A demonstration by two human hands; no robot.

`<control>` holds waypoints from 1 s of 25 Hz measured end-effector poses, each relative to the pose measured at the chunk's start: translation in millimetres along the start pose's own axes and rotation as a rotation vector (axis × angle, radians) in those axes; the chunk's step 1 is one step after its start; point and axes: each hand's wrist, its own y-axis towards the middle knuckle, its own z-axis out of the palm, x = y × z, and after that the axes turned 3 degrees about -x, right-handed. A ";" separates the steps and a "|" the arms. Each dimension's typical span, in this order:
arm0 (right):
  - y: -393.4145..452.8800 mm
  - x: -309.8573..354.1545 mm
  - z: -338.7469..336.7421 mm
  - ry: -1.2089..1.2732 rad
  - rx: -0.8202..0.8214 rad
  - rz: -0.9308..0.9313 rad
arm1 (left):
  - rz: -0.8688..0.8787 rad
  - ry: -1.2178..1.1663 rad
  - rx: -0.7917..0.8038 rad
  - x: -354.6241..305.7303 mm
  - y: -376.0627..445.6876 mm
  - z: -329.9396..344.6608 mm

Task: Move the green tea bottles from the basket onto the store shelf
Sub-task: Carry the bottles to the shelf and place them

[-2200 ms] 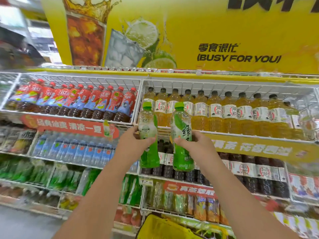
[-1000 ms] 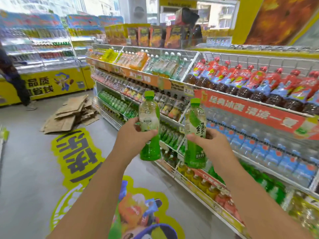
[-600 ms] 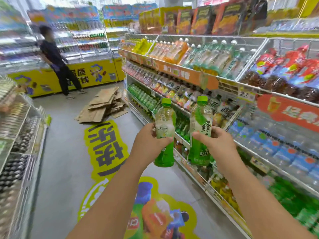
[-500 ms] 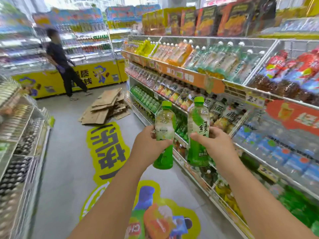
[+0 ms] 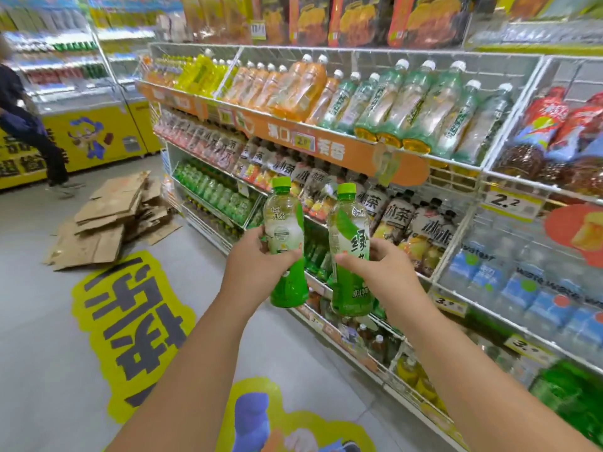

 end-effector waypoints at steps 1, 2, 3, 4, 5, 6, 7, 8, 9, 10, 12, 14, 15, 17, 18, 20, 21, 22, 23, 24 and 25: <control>9.8 -1.0 12.6 0.005 -0.034 0.007 | 0.013 0.013 0.025 6.0 22.9 -1.8; 20.9 -4.2 25.2 0.016 -0.069 0.014 | 0.032 0.030 0.061 11.1 47.8 -3.9; 30.6 -5.1 37.1 0.013 -0.117 0.034 | 0.054 0.049 0.098 14.7 71.1 -5.7; 43.1 -10.0 47.9 0.020 -0.162 0.052 | 0.072 0.065 0.145 18.8 95.2 -6.8; 48.8 -9.2 57.5 0.020 -0.201 0.062 | 0.085 0.081 0.183 22.0 113.2 -7.2; 54.7 -10.0 64.4 0.018 -0.226 0.069 | 0.098 0.094 0.216 23.4 128.8 -6.2; 59.7 -9.9 71.0 0.022 -0.253 0.076 | 0.113 0.112 0.247 23.7 143.9 -4.3; 66.3 -14.1 74.5 0.029 -0.285 0.083 | 0.126 0.127 0.275 23.7 156.5 -1.6; 72.4 -17.2 77.3 0.008 -0.341 0.100 | 0.136 0.134 0.311 24.5 169.5 3.4; 78.6 -23.7 78.1 0.000 -0.384 0.115 | 0.139 0.133 0.344 26.4 180.3 9.1; 89.0 -35.8 80.1 -0.018 -0.425 0.133 | 0.136 0.120 0.399 32.4 196.5 22.1; 101.3 -48.4 80.9 -0.032 -0.441 0.157 | 0.120 0.115 0.427 40.8 209.9 37.7; 108.7 -54.9 80.1 -0.027 -0.453 0.161 | 0.112 0.107 0.426 46.5 215.6 47.2; 120.8 -72.2 79.6 0.004 -0.486 0.179 | 0.097 0.081 0.428 64.0 223.6 66.7; 125.5 -80.7 80.4 0.020 -0.498 0.191 | 0.091 0.073 0.434 71.9 226.3 74.9; 132.0 -104.0 87.8 0.031 -0.516 0.247 | 0.065 0.068 0.466 94.3 231.0 91.1; 135.2 -116.5 93.2 0.033 -0.530 0.275 | 0.048 0.053 0.484 106.1 234.5 98.9; 136.4 -132.0 99.7 0.039 -0.542 0.294 | 0.022 0.043 0.510 120.7 237.8 107.0; 137.5 -146.6 105.6 0.047 -0.561 0.308 | 0.000 0.040 0.538 134.4 240.9 114.8; 138.1 -163.9 112.1 0.063 -0.587 0.323 | -0.013 0.042 0.575 150.1 243.9 123.8; 138.2 -179.7 118.2 0.081 -0.613 0.337 | -0.023 0.037 0.610 165.5 246.5 132.3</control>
